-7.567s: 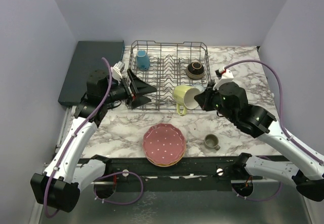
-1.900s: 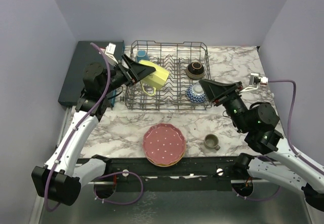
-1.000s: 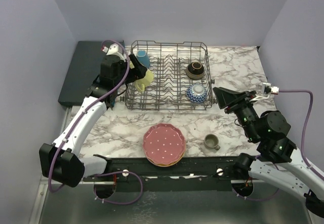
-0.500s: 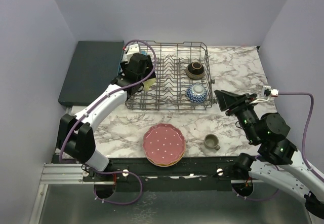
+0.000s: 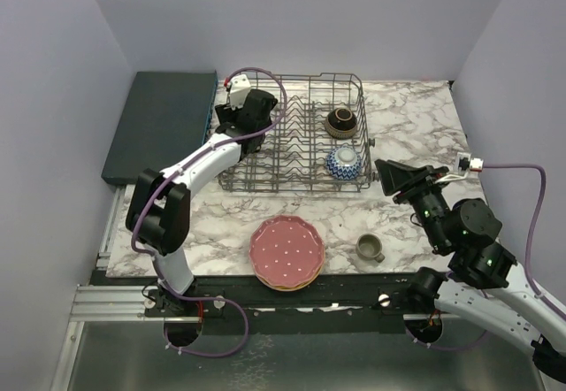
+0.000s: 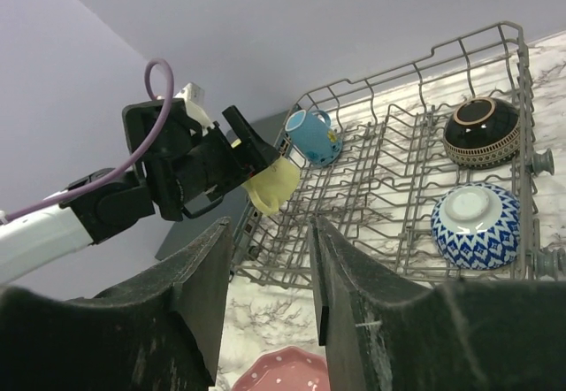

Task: Load the mixed dishes into the dish rack
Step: Turn the cup upside down in the dish rack.

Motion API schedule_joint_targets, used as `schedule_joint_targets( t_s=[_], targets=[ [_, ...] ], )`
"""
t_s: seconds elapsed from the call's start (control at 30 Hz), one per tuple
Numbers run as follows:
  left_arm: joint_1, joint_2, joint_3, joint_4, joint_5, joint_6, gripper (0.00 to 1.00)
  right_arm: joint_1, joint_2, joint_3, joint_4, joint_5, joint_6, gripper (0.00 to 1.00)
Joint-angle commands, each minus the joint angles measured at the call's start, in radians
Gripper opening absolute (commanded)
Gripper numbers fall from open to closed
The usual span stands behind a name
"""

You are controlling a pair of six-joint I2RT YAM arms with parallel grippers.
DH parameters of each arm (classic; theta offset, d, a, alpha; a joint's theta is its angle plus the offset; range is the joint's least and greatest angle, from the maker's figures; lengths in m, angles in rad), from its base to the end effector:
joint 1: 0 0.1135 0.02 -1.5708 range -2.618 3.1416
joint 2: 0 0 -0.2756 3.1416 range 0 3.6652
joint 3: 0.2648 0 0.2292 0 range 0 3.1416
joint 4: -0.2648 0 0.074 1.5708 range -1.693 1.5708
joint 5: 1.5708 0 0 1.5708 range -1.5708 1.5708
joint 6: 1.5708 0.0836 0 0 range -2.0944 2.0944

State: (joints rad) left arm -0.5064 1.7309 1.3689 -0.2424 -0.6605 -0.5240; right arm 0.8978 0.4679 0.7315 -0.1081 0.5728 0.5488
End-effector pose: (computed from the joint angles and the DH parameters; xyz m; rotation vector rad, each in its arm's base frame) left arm 0.3810 -0.1527 0.2838 -0.3782 2.0017 0.0798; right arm 0.1068 0.0613 0.3757 0.2327 1.4693 0.7777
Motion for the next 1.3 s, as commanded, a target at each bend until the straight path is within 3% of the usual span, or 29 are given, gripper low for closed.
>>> schedule_joint_targets(
  t_s=[0.0, 0.43, 1.27],
  targets=[
    [-0.005, 0.044, 0.071, 0.080, -0.159, -0.030, 0.00, 0.001, 0.000, -0.018, 0.005, 0.044, -0.006, 0.46],
    [-0.006, 0.209, 0.174, 0.078, -0.283, -0.042, 0.00, 0.001, 0.018, -0.024, 0.031, 0.061, -0.014, 0.48],
    [0.002, 0.383, 0.283, 0.080, -0.301, -0.069, 0.00, 0.001, 0.028, -0.043, 0.047, 0.100, -0.016, 0.51]
  ],
)
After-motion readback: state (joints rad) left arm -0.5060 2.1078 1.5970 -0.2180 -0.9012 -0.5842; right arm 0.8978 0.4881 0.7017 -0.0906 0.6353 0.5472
